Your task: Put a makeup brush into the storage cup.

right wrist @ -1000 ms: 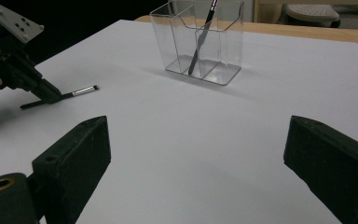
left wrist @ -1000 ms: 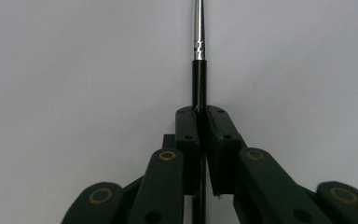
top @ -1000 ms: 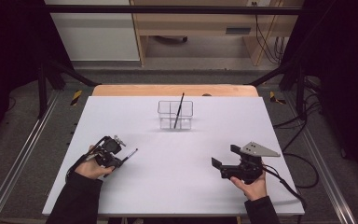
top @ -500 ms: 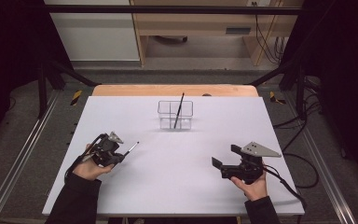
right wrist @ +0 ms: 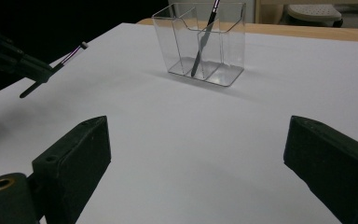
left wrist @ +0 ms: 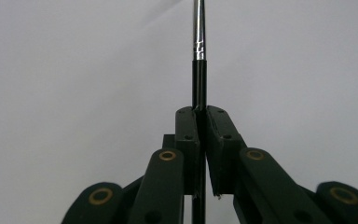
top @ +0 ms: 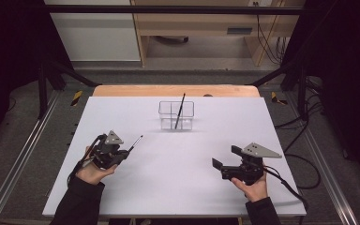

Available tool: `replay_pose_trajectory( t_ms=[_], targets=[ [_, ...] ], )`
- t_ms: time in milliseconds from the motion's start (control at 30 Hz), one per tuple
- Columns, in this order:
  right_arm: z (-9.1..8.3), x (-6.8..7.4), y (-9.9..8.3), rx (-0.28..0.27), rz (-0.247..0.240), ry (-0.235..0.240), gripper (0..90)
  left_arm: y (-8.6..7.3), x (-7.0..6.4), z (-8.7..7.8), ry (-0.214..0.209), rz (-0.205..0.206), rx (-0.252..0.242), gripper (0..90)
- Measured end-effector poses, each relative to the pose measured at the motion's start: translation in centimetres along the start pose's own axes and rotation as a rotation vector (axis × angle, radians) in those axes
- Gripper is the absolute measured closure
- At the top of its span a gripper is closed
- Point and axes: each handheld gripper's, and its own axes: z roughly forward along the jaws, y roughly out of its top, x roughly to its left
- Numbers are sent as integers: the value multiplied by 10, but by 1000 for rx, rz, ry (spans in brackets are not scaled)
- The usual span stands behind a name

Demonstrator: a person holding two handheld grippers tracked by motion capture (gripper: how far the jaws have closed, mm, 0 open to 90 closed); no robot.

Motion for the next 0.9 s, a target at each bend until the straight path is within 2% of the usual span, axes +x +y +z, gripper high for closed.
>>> replay_pose_trajectory(
  t_ms=[67, 400, 700, 900],
  targets=[
    [1, 0, 0, 1, 1, 2, 78, 0, -2, 0, -8, -7, -12, 833],
    [0, 2, 1, -6, 6, 9, 77, -1, -11, -6, 32, -41, -127, 833],
    [2, 6, 4, -25, 9, 18, 72, -1, -24, -15, 37, -67, -221, 833],
    [4, 10, 7, -38, 24, 25, 70, 2, -34, -16, 35, -51, -245, 833]
  ],
)
